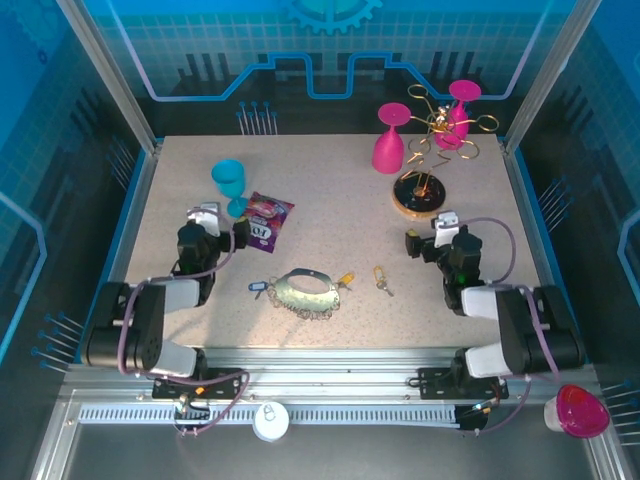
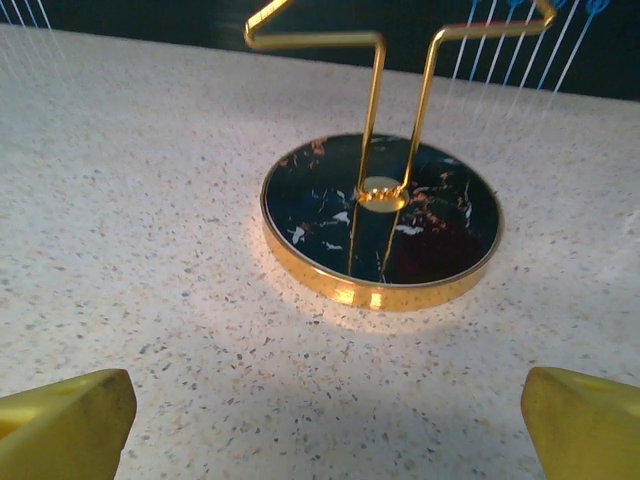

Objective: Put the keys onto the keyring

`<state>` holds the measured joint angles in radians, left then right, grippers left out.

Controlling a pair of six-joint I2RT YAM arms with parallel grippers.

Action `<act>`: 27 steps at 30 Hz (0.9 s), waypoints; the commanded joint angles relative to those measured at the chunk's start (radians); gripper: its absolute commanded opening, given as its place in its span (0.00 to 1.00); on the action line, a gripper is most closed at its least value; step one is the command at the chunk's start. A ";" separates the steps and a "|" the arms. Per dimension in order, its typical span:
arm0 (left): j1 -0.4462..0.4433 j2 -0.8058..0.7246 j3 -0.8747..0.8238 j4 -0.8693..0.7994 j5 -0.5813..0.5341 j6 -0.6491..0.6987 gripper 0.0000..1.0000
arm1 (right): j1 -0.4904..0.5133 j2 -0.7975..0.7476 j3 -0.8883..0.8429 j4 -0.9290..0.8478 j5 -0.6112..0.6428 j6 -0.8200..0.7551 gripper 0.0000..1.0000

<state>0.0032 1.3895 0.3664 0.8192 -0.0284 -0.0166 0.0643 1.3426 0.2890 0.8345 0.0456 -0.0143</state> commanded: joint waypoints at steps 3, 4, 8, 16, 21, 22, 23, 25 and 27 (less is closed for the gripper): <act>0.009 -0.212 0.012 -0.201 0.020 0.026 0.99 | -0.004 -0.274 0.106 -0.386 0.023 0.120 1.00; 0.008 -0.246 0.027 -0.257 0.029 0.022 0.99 | -0.007 -0.303 0.144 -0.509 0.039 0.182 1.00; 0.007 -0.328 0.132 -0.539 0.073 -0.086 0.99 | -0.036 -0.352 0.260 -0.882 -0.054 0.318 1.00; -0.013 -0.336 0.257 -0.852 0.266 -0.278 0.99 | 0.075 -0.315 0.359 -1.148 -0.182 0.557 0.82; -0.146 -0.338 0.280 -0.944 0.270 -0.336 0.99 | 0.315 -0.251 0.460 -1.330 -0.042 0.633 0.81; -0.176 -0.337 0.280 -0.957 0.264 -0.360 0.99 | 0.368 -0.236 0.479 -1.351 -0.026 0.643 0.80; -0.199 -0.337 0.281 -0.969 0.258 -0.381 0.99 | 0.410 -0.221 0.495 -1.373 -0.003 0.656 0.80; -0.248 -0.340 0.281 -1.002 0.234 -0.445 0.99 | 0.491 -0.179 0.530 -1.408 0.028 0.683 0.72; -0.269 -0.351 0.267 -1.015 0.215 -0.522 0.99 | 0.542 -0.127 0.565 -1.431 0.014 0.689 0.56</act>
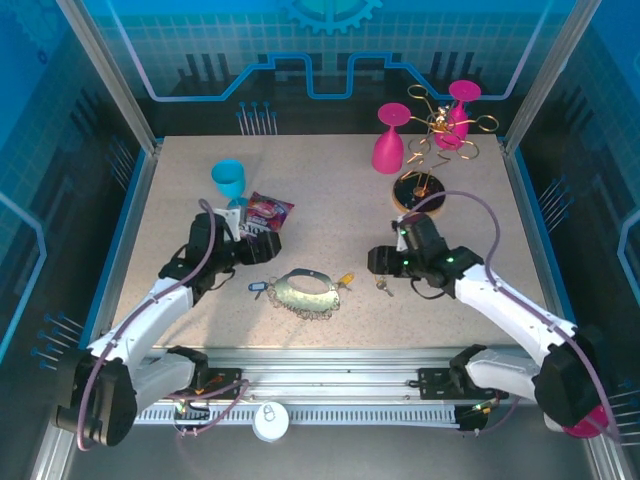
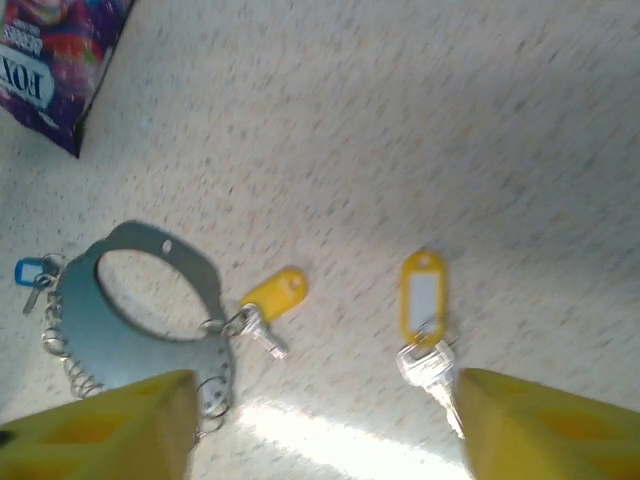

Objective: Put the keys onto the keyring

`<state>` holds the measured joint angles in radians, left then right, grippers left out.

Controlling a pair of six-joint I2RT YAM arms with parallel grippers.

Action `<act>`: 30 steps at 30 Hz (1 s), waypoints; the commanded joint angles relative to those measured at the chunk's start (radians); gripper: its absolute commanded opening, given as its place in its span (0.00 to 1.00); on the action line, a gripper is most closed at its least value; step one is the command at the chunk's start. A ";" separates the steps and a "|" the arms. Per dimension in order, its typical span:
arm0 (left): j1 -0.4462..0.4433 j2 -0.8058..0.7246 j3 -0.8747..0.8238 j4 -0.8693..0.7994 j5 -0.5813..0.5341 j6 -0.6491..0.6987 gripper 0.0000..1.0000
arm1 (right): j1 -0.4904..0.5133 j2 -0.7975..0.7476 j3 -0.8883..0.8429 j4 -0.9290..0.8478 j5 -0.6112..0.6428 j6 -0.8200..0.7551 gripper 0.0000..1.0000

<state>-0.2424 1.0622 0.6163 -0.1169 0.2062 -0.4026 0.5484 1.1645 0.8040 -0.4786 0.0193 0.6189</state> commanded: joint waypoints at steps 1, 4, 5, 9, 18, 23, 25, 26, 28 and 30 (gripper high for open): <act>-0.026 -0.032 0.004 -0.081 -0.037 -0.191 0.99 | 0.076 0.089 0.068 -0.140 0.021 0.055 0.53; -0.026 -0.061 -0.051 -0.055 -0.079 -0.321 0.98 | 0.139 0.215 0.172 -0.206 -0.021 0.009 0.48; -0.026 -0.068 -0.066 -0.045 -0.092 -0.352 0.98 | 0.162 0.258 0.204 -0.233 -0.017 -0.008 0.47; -0.026 -0.084 -0.108 -0.006 -0.118 -0.424 0.98 | 0.263 0.443 0.370 -0.356 0.017 -0.064 0.47; -0.026 -0.091 -0.099 -0.023 -0.140 -0.423 0.97 | 0.386 0.686 0.568 -0.499 0.126 -0.054 0.37; -0.026 -0.102 -0.107 -0.030 -0.142 -0.426 0.98 | 0.394 0.742 0.590 -0.495 0.109 -0.048 0.34; -0.026 -0.104 -0.110 -0.030 -0.143 -0.427 0.97 | 0.401 0.760 0.603 -0.500 0.105 -0.052 0.34; -0.026 -0.106 -0.111 -0.030 -0.144 -0.428 0.97 | 0.401 0.768 0.607 -0.503 0.106 -0.053 0.33; -0.025 -0.107 -0.113 -0.028 -0.144 -0.431 0.97 | 0.403 0.780 0.612 -0.506 0.105 -0.056 0.33; -0.026 -0.108 -0.115 -0.027 -0.144 -0.435 0.97 | 0.402 0.791 0.616 -0.506 0.100 -0.061 0.30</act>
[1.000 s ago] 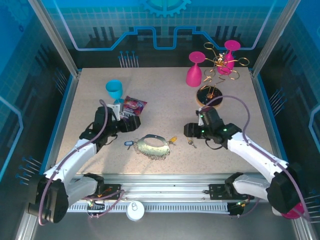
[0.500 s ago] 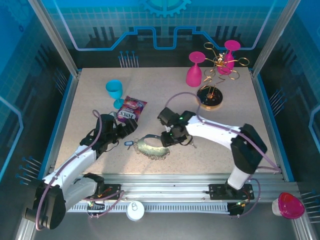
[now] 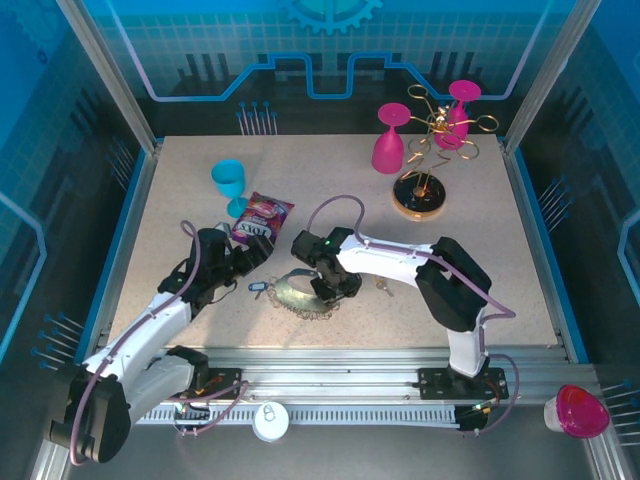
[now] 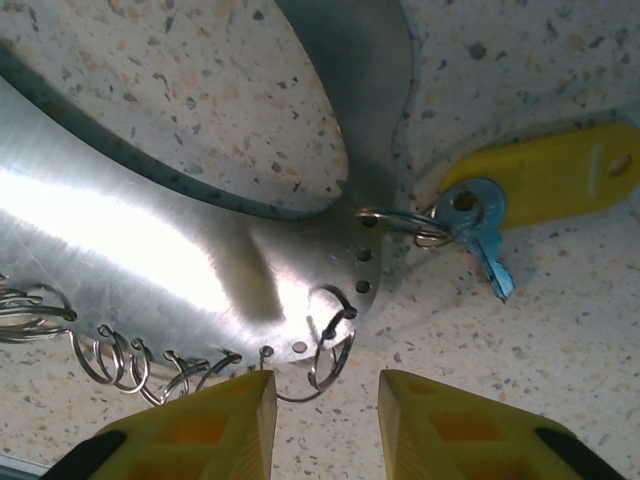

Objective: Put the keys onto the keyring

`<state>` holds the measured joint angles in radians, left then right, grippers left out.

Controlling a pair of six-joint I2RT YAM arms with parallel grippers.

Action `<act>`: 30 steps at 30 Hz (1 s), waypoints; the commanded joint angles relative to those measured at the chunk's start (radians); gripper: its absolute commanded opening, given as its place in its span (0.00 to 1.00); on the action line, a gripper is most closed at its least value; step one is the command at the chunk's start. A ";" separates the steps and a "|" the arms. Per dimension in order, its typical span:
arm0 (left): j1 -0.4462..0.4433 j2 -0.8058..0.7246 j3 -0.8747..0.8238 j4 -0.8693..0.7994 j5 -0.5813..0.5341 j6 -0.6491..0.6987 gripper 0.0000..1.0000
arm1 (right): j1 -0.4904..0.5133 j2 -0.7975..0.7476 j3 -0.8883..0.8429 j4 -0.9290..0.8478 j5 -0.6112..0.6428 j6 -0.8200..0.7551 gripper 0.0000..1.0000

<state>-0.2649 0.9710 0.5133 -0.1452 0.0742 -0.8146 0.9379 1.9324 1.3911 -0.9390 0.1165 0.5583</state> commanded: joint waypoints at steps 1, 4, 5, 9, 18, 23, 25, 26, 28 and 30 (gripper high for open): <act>-0.003 -0.017 -0.013 0.003 -0.014 -0.025 0.97 | 0.012 0.030 0.034 -0.048 0.003 -0.003 0.29; -0.004 -0.019 -0.015 0.005 -0.016 -0.026 0.97 | 0.013 0.047 0.043 -0.057 0.010 -0.008 0.28; -0.003 -0.018 -0.014 0.004 -0.016 -0.028 0.97 | 0.014 0.052 0.046 -0.062 0.014 -0.008 0.27; -0.003 -0.021 -0.016 0.010 -0.018 -0.031 0.97 | 0.013 0.066 0.060 -0.073 0.026 -0.014 0.26; -0.004 -0.020 -0.018 0.017 -0.030 -0.036 0.97 | 0.013 0.085 0.066 -0.090 0.032 -0.021 0.20; -0.003 -0.022 -0.017 0.020 -0.034 -0.037 0.97 | 0.014 0.091 0.071 -0.095 0.040 -0.023 0.18; -0.004 -0.021 -0.016 0.022 -0.036 -0.037 0.97 | 0.013 0.098 0.079 -0.103 0.045 -0.023 0.18; -0.003 -0.021 -0.015 0.021 -0.037 -0.037 0.97 | 0.014 0.101 0.084 -0.107 0.047 -0.023 0.18; -0.003 -0.022 -0.016 0.022 -0.037 -0.038 0.97 | 0.013 0.106 0.089 -0.113 0.055 -0.024 0.18; -0.004 -0.021 -0.016 0.021 -0.036 -0.038 0.97 | 0.012 0.108 0.092 -0.116 0.057 -0.026 0.14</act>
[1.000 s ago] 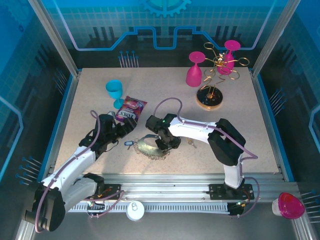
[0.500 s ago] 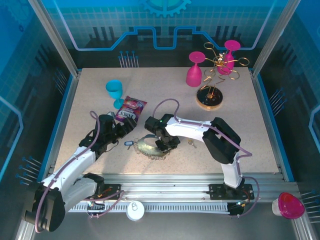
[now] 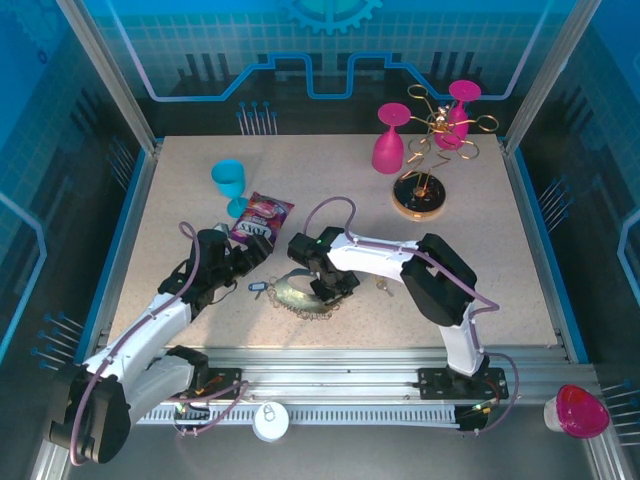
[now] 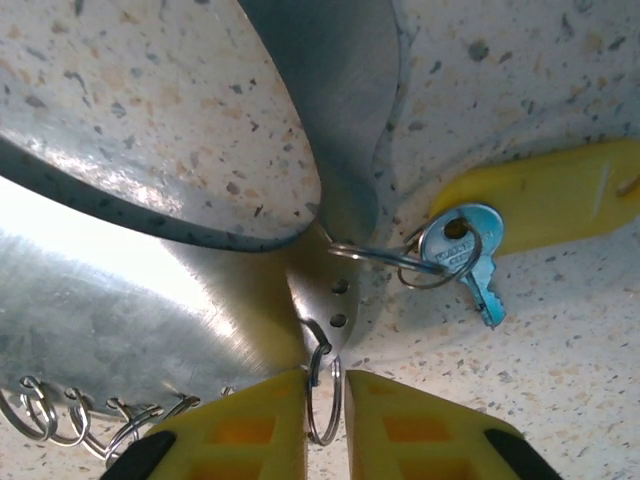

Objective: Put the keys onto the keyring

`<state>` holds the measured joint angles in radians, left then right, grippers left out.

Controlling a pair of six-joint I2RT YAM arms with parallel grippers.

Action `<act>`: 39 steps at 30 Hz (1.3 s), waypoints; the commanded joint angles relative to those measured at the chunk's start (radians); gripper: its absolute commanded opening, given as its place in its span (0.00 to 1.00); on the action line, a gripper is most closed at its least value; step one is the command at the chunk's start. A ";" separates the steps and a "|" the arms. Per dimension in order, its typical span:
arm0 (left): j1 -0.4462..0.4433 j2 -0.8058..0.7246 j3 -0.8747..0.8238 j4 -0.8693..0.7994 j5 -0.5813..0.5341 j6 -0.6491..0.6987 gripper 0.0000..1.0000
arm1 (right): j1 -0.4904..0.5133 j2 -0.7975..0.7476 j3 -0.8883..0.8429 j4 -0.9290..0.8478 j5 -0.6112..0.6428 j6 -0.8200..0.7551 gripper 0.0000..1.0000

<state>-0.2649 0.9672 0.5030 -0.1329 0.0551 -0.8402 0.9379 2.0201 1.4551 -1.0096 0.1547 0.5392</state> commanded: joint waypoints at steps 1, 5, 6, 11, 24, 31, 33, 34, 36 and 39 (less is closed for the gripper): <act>-0.003 -0.018 -0.006 0.008 -0.017 -0.012 0.97 | 0.012 0.020 0.029 -0.045 0.021 -0.007 0.13; -0.004 -0.022 -0.006 0.005 -0.018 -0.010 0.97 | 0.013 0.023 0.029 -0.046 0.021 -0.008 0.11; -0.003 -0.024 -0.005 0.005 -0.020 -0.010 0.97 | 0.011 0.025 0.029 -0.046 0.022 -0.008 0.12; -0.003 -0.027 -0.004 0.003 -0.023 -0.006 0.97 | 0.012 0.032 0.032 -0.046 0.016 -0.010 0.13; -0.003 -0.036 0.010 -0.006 -0.027 0.023 0.97 | 0.012 -0.012 0.034 -0.051 0.049 -0.002 0.00; -0.003 -0.070 0.062 0.021 0.019 0.218 0.97 | 0.012 -0.185 -0.014 0.019 0.091 -0.054 0.00; -0.002 -0.088 0.080 0.028 0.040 0.308 0.97 | 0.012 -0.249 -0.036 0.062 0.091 -0.084 0.00; -0.002 -0.097 0.087 0.028 0.049 0.344 0.97 | 0.013 -0.274 -0.045 0.083 0.084 -0.105 0.00; -0.003 -0.116 0.095 0.032 0.069 0.436 0.97 | 0.012 -0.328 -0.062 0.134 0.062 -0.151 0.00; -0.002 -0.143 0.101 0.034 0.130 0.563 0.96 | 0.013 -0.391 -0.086 0.211 0.001 -0.229 0.00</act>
<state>-0.2649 0.8520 0.5724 -0.1184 0.1047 -0.4698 0.9379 1.6745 1.3983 -0.8883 0.2039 0.4049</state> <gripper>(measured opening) 0.960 0.058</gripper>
